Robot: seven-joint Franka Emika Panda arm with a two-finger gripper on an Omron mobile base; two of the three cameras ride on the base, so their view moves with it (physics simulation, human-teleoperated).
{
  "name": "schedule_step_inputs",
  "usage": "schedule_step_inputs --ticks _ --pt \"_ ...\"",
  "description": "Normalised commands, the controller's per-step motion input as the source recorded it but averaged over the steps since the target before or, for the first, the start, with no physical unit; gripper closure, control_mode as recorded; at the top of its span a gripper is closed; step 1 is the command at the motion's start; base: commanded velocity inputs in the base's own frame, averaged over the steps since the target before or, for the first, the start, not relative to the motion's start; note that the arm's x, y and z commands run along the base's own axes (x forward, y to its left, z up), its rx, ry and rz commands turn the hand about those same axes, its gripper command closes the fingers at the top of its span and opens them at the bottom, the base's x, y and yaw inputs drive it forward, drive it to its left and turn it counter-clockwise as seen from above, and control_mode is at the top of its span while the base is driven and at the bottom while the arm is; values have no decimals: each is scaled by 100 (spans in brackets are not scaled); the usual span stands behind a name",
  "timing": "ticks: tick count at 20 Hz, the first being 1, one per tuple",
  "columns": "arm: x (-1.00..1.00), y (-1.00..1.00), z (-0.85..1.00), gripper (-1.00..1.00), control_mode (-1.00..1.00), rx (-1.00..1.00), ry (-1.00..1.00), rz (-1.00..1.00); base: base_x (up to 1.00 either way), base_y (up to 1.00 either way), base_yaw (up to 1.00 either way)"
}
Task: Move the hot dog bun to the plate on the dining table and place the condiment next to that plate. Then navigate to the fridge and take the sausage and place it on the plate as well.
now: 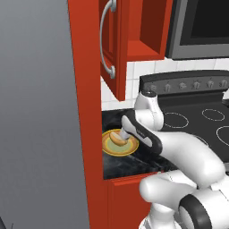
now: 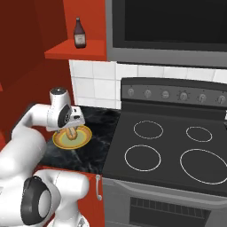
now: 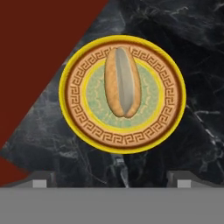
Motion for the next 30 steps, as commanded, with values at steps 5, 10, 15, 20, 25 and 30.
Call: schedule_step_inputs --ticks 5,10,15,20,25,30 --pt "23 15 -22 -100 -100 0 3 0 0 0 0" --pt "15 10 -18 -100 -100 0 0 0 0 0 0" --pt "4 3 -9 -100 -100 0 0 0 0 0 0" --pt "8 3 -11 -100 -100 0 0 0 0 0 0" --pt "14 2 -15 -100 -100 0 0 0 0 0 0" --pt "20 3 -11 -100 -100 0 2 0 0 0 0"
